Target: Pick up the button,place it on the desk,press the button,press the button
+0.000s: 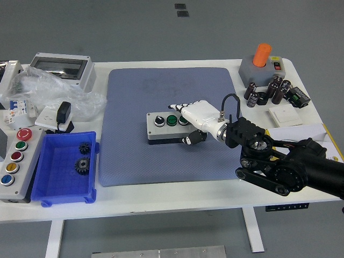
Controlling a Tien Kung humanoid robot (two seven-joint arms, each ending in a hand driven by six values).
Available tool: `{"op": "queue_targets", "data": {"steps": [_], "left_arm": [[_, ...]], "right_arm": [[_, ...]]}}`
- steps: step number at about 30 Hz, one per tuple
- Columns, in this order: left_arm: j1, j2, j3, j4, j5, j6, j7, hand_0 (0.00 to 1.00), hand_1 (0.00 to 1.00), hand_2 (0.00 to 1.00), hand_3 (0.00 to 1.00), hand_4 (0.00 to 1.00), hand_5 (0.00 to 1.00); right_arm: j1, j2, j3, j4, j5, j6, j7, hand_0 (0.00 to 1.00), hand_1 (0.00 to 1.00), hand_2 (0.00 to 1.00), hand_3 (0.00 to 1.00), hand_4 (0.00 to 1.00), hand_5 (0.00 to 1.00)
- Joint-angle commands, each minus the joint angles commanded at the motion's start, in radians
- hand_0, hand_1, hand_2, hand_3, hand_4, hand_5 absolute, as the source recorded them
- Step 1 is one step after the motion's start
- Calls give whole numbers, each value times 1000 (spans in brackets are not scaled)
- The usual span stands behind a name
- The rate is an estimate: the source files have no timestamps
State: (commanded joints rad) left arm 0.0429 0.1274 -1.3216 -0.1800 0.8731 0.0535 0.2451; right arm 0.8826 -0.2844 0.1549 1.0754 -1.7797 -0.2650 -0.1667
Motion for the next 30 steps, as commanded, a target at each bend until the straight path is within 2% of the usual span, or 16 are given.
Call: {"op": "queue_targets", "data": {"steps": [10, 17, 18, 29, 30], "left_arm": [[1, -3, -3, 0, 1, -1, -2, 607, 643, 584, 614, 676, 367], [-1, -3, -7, 0, 6, -7, 1, 607, 643, 583, 614, 674, 364], [-1, -3, -7, 0, 7, -9, 1, 607, 643, 583, 611, 669, 360], [0, -4, -15, 0, 15, -25, 7, 607, 643, 582, 610, 667, 357], [0, -4, -16, 0, 16, -26, 7, 606, 644, 579, 609, 664, 349]], "right_arm": [[11, -15, 8, 12, 59, 18, 7, 690, 700, 877, 998, 408, 2], [14, -19, 13, 10, 61, 22, 13, 690, 697, 881, 998, 430, 2], [14, -19, 14, 9, 60, 22, 14, 688, 696, 882, 998, 463, 2], [16, -21, 19, 8, 53, 31, 9, 687, 698, 895, 998, 469, 2], [16, -21, 19, 8, 52, 33, 9, 689, 702, 926, 998, 488, 2]]}}
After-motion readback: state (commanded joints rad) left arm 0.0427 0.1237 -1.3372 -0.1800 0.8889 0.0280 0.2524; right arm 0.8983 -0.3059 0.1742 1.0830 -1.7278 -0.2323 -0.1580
